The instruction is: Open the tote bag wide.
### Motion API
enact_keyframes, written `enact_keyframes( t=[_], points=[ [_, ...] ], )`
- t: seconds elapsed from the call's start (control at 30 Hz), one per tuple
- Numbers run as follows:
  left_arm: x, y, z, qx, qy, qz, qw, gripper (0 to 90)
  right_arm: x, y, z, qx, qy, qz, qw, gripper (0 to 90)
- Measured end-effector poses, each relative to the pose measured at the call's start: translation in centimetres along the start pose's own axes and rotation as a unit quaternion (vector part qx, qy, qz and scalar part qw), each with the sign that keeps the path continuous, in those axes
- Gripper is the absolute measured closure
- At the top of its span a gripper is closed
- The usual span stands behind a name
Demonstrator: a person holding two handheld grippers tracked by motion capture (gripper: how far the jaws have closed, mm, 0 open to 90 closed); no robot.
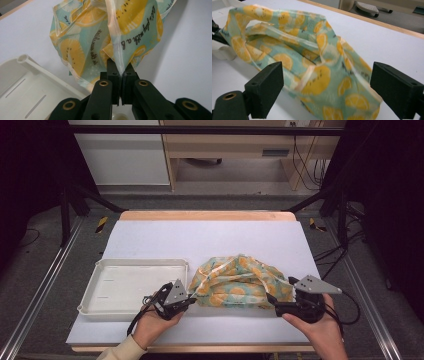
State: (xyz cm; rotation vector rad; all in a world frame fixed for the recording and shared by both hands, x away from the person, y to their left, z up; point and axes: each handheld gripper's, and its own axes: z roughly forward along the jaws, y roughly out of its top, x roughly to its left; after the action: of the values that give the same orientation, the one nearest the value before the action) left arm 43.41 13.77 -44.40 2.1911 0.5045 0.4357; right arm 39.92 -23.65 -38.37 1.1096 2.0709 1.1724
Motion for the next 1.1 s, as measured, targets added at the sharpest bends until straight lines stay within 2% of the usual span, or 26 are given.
enact_keyframes(
  t=[0.03,0.07,0.1,0.13,0.17,0.2,0.27,0.33,0.37,0.4,0.43,0.5,0.53,0.57,0.6,0.73,0.77,0.8,0.83,0.97,1.07,1.1],
  points=[
    [0.0,0.0,0.0,0.001,0.0,0.001,1.0,88.3,-0.1,0.7,0.7,0.009,0.002,-0.008,0.9999,10.6],
    [0.0,0.0,0.0,0.001,0.0,0.001,1.0,88.3,-0.2,1.9,2.2,0.021,0.006,-0.01,0.9997,12.7],
    [0.0,0.0,0.0,0.001,0.0,0.001,1.0,88.3,-0.4,2.3,2.9,0.028,0.006,-0.008,0.9996,14.6],
    [0.0,0.0,0.0,0.002,0.0,0.003,1.0,88.3,-0.4,2.3,2.9,0.028,0.006,-0.008,0.9996,14.6],
    [-0.1,0.0,-0.1,0.002,0.001,0.003,1.0,88.3,-0.5,2.9,3.9,0.038,0.002,-0.004,0.9993,17.0],
    [-0.1,0.0,-0.1,0.003,0.0,0.004,1.0,88.3,-0.6,4.1,6.3,0.057,0.002,-0.011,0.9983,23.8],
    [-0.2,0.0,-0.2,0.005,0.003,0.009,0.9999,88.2,-0.6,4.8,7.9,0.077,0.005,-0.012,0.997,31.4],
    [-0.3,0.0,-0.2,0.004,0.004,0.011,0.9999,88.2,-0.4,5.2,9.3,0.102,0.003,-0.02,0.9946,44.3],
    [-0.3,0.0,-0.3,0.003,0.004,0.012,0.9999,88.2,-0.3,5.4,9.7,0.105,0.003,-0.025,0.9942,52.2],
    [-0.3,0.0,-0.3,0.003,0.004,0.012,0.9999,88.2,-0.3,5.4,9.7,0.105,0.003,-0.025,0.9942,52.2],
    [-0.2,0.0,-0.3,0.001,0.004,0.01,0.9999,88.2,0.0,5.5,9.6,0.096,0.003,-0.029,0.9949,68.3],
    [-0.2,0.0,-0.3,0.002,0.007,0.01,0.9999,88.2,0.4,5.4,8.9,0.072,0.003,-0.026,0.9971,77.4],
    [-0.2,0.0,-0.3,0.002,0.007,0.01,0.9999,88.2,0.4,5.4,8.9,0.072,0.003,-0.026,0.9971,77.4],
    [-0.2,0.0,-0.3,0.002,0.007,0.009,0.9999,88.1,0.9,5.2,7.7,0.053,0.015,-0.03,0.998,85.8],
    [-0.2,0.0,-0.3,0.003,0.008,0.01,0.9999,88.1,1.0,5.0,7.3,0.05,0.02,-0.031,0.9981,88.2],
    [-0.3,0.1,-0.2,0.0,0.019,0.01,0.9998,87.9,2.4,3.8,5.1,0.021,0.052,-0.044,0.9974,90.0],
    [-0.3,0.1,-0.2,0.0,0.019,0.01,0.9998,87.8,2.4,3.8,5.1,0.021,0.052,-0.044,0.9974,90.0],
    [-0.2,0.1,-0.1,-0.001,0.023,0.007,0.9997,87.7,3.3,2.6,3.9,0.009,0.071,-0.047,0.9964,90.0],
    [-0.2,0.1,-0.1,-0.001,0.023,0.007,0.9997,87.5,3.7,2.2,3.5,0.006,0.076,-0.05,0.9959,90.0],
    [0.0,0.3,-0.4,-0.017,0.039,0.0,0.9991,87.0,5.2,-0.2,2.4,0.016,0.106,-0.066,0.992,90.0],
    [0.3,0.4,-1.0,-0.031,0.051,-0.003,0.9982,86.9,6.3,-2.1,2.2,0.043,0.12,-0.08,0.9886,90.0],
    [0.3,0.4,-1.0,-0.031,0.051,-0.003,0.9982,86.9,6.3,-2.1,2.2,0.043,0.12,-0.08,0.9886,90.0]
  ],
)
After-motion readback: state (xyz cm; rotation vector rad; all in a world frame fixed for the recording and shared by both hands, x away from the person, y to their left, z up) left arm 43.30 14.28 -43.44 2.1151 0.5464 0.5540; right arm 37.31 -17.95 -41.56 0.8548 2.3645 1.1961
